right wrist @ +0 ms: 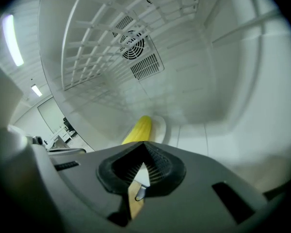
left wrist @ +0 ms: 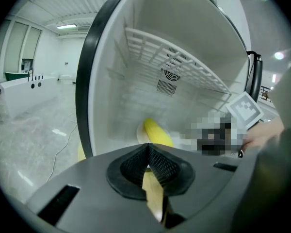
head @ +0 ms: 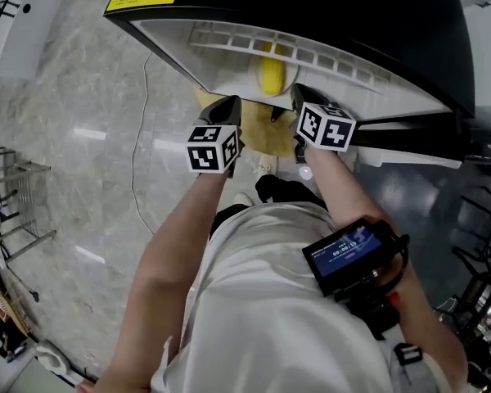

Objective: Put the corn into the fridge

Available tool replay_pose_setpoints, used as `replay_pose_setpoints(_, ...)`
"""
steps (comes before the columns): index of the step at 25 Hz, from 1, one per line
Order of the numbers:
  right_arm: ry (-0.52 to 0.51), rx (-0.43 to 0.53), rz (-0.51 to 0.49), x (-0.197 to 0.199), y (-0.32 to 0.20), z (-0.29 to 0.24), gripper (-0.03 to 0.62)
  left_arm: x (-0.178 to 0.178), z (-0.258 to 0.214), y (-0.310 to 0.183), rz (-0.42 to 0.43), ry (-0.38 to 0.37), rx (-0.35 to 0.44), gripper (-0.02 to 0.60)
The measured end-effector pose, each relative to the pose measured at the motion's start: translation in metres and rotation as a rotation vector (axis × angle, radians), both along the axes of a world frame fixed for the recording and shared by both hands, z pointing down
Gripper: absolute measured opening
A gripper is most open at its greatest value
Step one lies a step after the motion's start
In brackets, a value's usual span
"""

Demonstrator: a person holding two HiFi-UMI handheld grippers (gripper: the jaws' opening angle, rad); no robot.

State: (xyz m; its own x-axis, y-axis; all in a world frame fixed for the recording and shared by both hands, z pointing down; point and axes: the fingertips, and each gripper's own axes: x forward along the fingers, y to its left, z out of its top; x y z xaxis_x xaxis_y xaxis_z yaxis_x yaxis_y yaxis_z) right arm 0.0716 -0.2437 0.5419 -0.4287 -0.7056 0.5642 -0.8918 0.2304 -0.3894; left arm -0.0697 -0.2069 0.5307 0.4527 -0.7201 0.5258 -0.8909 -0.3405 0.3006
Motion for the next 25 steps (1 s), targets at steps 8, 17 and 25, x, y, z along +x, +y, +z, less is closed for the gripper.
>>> replay_pose_setpoints(8, -0.041, 0.035, -0.070, -0.001, 0.027, -0.025, 0.008, 0.011, -0.008, 0.046, 0.010, 0.058, 0.007, 0.008)
replay_pose_setpoints(17, -0.091, 0.059, -0.125, -0.003, 0.076, -0.045, 0.007, 0.006, -0.043, 0.079, 0.068, 0.104, 0.077, 0.008)
replay_pose_setpoints(25, -0.154, 0.129, -0.167, -0.014, 0.105, -0.077, 0.008, -0.013, -0.064, 0.105, 0.044, 0.148, 0.118, 0.008)
